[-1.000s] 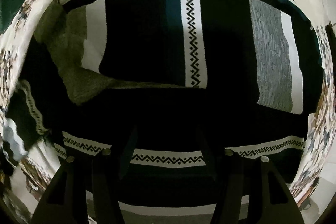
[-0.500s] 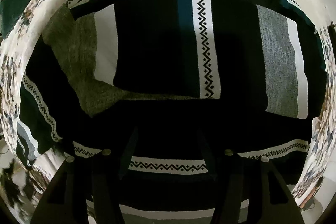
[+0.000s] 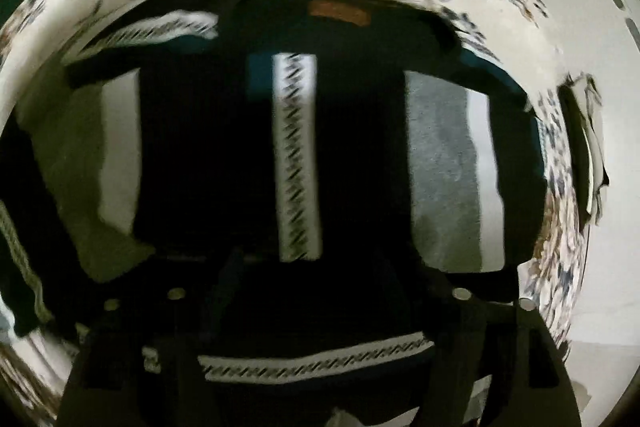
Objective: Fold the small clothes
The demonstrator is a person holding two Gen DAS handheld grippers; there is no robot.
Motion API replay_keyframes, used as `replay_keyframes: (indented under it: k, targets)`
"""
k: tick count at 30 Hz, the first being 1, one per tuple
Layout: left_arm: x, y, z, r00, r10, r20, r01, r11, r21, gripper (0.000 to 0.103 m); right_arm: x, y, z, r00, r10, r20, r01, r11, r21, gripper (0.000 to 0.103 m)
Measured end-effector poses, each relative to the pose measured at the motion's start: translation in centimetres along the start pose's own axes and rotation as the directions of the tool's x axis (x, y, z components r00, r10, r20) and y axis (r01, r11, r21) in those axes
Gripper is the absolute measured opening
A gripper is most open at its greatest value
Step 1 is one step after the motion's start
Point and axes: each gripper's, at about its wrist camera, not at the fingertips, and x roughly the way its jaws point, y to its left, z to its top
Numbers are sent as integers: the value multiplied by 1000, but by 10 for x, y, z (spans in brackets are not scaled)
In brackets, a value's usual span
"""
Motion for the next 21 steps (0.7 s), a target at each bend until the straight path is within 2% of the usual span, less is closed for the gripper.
replay_keyframes:
  k: [2, 3, 6, 10, 13, 16, 18, 21]
  targets:
    - [-9, -27, 1, 1000, -2, 23, 0, 995, 102, 6, 8, -6, 1, 999, 33, -26, -32, 998, 47, 84]
    - [-16, -44, -1, 999, -3, 36, -3, 987, 161, 6, 15, 2, 15, 998, 50, -35, -48, 997, 63, 84]
    - [-29, -96, -12, 998, -26, 59, 7, 954, 299, 6, 23, -13, 3, 993, 113, -47, -107, 988, 109, 84]
    - [-45, -177, -58, 994, -105, 17, 87, 896, 436, 6, 27, -44, -1, 984, 176, -38, -169, 976, 139, 84]
    - [-55, -243, -111, 984, -174, -42, 171, 845, 507, 6, 29, -76, -3, 976, 214, -42, -205, 965, 162, 84]
    - [-62, -311, -180, 962, -237, -137, 273, 795, 542, 7, 26, -109, -4, 971, 236, -28, -228, 958, 175, 84]
    - [-65, -345, -223, 946, -255, -200, 324, 771, 548, 8, 24, -133, -4, 968, 249, -27, -241, 954, 179, 84]
    - [-67, -380, -288, 922, -251, -295, 378, 751, 541, 10, 30, -169, -3, 951, 304, -54, -288, 937, 196, 84]
